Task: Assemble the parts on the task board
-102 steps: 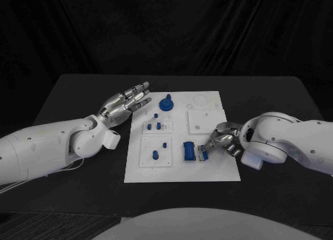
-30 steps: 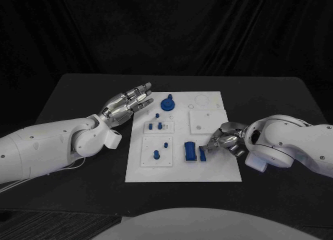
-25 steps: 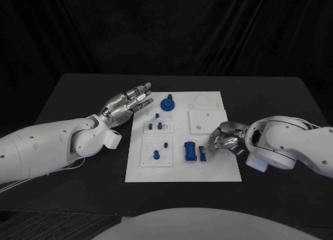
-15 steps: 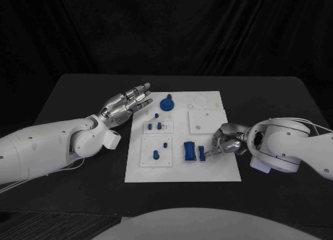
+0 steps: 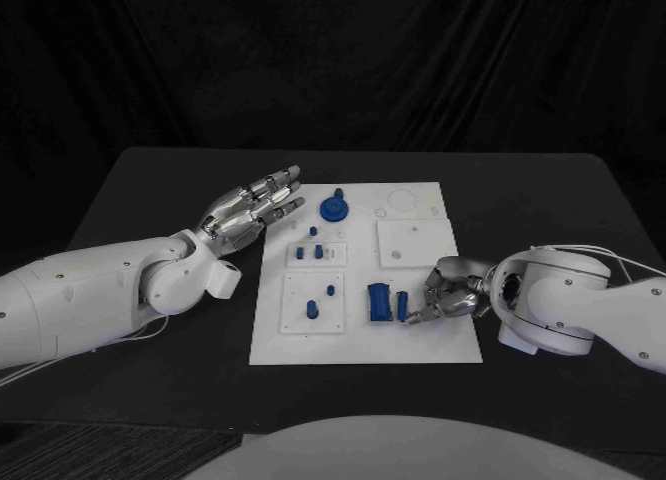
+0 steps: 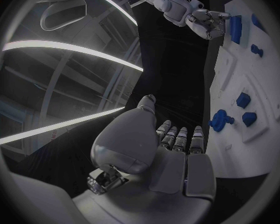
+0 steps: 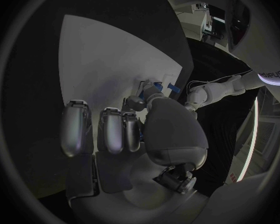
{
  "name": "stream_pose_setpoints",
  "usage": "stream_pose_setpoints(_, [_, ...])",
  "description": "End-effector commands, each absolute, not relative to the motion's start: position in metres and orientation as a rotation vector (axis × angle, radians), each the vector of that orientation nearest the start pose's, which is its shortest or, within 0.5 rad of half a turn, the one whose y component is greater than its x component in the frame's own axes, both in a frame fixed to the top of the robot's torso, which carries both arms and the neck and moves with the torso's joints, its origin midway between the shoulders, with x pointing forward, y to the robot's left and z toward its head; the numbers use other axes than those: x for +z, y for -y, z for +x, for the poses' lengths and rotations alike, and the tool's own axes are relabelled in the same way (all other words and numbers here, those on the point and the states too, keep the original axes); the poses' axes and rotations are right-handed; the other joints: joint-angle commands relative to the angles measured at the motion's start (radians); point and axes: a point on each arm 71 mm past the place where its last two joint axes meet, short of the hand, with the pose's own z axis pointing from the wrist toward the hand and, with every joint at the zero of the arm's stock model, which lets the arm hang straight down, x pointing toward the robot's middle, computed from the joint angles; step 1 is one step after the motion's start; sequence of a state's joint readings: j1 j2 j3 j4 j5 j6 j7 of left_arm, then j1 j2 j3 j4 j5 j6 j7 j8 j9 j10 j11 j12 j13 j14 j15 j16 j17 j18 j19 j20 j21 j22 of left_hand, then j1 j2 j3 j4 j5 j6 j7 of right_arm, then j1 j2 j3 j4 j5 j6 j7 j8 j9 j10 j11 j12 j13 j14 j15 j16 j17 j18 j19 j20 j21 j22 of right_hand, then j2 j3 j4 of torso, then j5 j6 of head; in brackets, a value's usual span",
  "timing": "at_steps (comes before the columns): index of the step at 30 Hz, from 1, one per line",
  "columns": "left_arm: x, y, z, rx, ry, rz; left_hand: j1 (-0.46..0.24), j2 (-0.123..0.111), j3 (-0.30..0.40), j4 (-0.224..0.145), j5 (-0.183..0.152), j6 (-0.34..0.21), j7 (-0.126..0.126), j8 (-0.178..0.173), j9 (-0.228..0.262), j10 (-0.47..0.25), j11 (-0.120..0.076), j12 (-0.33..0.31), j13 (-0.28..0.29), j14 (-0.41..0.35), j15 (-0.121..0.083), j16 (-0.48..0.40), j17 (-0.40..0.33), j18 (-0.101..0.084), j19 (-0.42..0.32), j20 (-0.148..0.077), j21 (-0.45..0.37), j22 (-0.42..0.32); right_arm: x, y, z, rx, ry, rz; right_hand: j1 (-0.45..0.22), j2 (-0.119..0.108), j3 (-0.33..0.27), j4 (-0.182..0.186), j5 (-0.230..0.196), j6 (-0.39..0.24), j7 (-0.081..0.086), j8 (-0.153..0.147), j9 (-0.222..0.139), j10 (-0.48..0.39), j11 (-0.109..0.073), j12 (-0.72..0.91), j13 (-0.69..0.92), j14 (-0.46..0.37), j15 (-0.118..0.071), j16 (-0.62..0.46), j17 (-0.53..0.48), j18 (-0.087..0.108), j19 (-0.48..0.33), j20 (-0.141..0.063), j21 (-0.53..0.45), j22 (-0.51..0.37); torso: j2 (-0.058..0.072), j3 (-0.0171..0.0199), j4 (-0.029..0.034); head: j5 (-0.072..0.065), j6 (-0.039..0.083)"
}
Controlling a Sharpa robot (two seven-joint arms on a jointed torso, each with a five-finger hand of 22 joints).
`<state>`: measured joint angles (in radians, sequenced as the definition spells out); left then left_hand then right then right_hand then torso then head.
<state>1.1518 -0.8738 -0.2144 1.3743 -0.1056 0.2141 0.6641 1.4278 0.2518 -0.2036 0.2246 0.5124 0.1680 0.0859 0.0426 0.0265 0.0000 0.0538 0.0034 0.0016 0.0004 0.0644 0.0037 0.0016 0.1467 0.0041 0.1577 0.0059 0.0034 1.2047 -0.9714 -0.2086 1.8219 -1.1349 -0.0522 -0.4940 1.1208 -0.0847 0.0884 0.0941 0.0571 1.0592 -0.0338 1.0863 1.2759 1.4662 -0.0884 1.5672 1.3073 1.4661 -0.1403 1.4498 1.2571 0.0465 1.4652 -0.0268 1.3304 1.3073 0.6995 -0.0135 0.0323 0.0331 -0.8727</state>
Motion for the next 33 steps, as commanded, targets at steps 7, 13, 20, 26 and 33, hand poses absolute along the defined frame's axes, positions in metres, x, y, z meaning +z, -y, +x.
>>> stream_pose_setpoints(7, [-0.2477,-0.2466,0.4603,-1.937,-1.555,-0.913,0.009,-0.002,-0.001,-0.006,0.004,0.000,0.007,0.007,0.001,0.001,0.007,-0.003,-0.001,0.000,0.003,-0.004,-0.002,0.020,-0.001,0.006,-0.003,0.001,-0.2501,0.1952,0.3887,0.510,-2.321,0.059,-0.016,-0.023,-0.035,0.048,-0.008,0.007,-0.003,0.006,0.016,0.105,-0.013,0.004,0.263,0.054,-0.012,0.004,0.003,0.008,0.031,-0.011,0.003,0.191,0.000,0.0005,0.0004,0.001,0.000])
stream_pose_setpoints(13, [-0.2478,-0.2464,0.4603,-1.938,-1.556,-0.913,0.010,-0.002,0.000,-0.008,0.005,0.001,0.007,0.007,0.002,0.002,0.008,-0.003,-0.001,0.000,0.002,-0.004,-0.002,0.021,-0.001,0.006,-0.003,0.002,-0.2509,0.1944,0.3883,0.507,-2.332,0.052,-0.003,-0.024,-0.038,0.057,-0.007,0.013,-0.005,0.011,0.023,0.105,-0.014,0.004,0.263,0.054,-0.013,0.003,0.001,0.008,0.031,-0.012,0.003,0.191,0.000,0.0004,0.0005,0.003,0.000])
stream_pose_setpoints(20, [-0.2480,-0.2467,0.4604,-1.938,-1.557,-0.914,0.010,-0.002,0.000,-0.009,0.005,0.002,0.008,0.008,0.002,0.002,0.008,-0.003,-0.001,0.000,0.002,-0.004,-0.002,0.021,-0.001,0.006,-0.003,0.002,-0.2519,0.1930,0.3860,0.512,-2.357,0.024,0.061,-0.023,-0.035,0.044,-0.004,0.008,-0.005,0.005,0.031,0.105,-0.014,0.004,0.263,0.052,-0.013,0.001,-0.004,0.008,0.031,-0.012,0.003,0.191,0.000,-0.0006,0.0014,0.003,0.000])
stream_pose_setpoints(26, [-0.2483,-0.2471,0.4606,-1.936,-1.558,-0.915,0.010,-0.002,0.000,-0.009,0.005,0.002,0.008,0.008,0.002,0.002,0.008,-0.003,-0.001,0.000,0.001,-0.004,-0.002,0.021,-0.001,0.006,-0.003,0.002,-0.2527,0.1907,0.3831,0.522,-2.385,-0.011,0.118,-0.047,-0.044,0.040,-0.005,-0.003,-0.002,-0.009,0.035,0.105,-0.012,0.004,0.263,0.051,-0.011,-0.002,-0.006,0.012,0.024,-0.011,-0.014,0.185,0.000,0.0001,0.0008,0.002,0.000])
stream_pose_setpoints(33, [-0.2486,-0.2475,0.4606,-1.935,-1.559,-0.915,0.010,-0.002,0.000,-0.009,0.005,0.002,0.008,0.008,0.002,0.002,0.008,-0.003,-0.001,0.000,0.001,-0.004,-0.002,0.021,-0.001,0.006,-0.003,0.002,-0.2522,0.1888,0.3812,0.541,-2.391,-0.020,0.131,-0.060,-0.057,0.062,-0.007,-0.012,0.001,-0.019,0.037,0.105,-0.009,0.004,0.263,0.050,-0.009,-0.004,-0.011,0.013,0.022,-0.009,-0.020,0.184,0.000,0.0012,-0.0004,0.003,0.000])
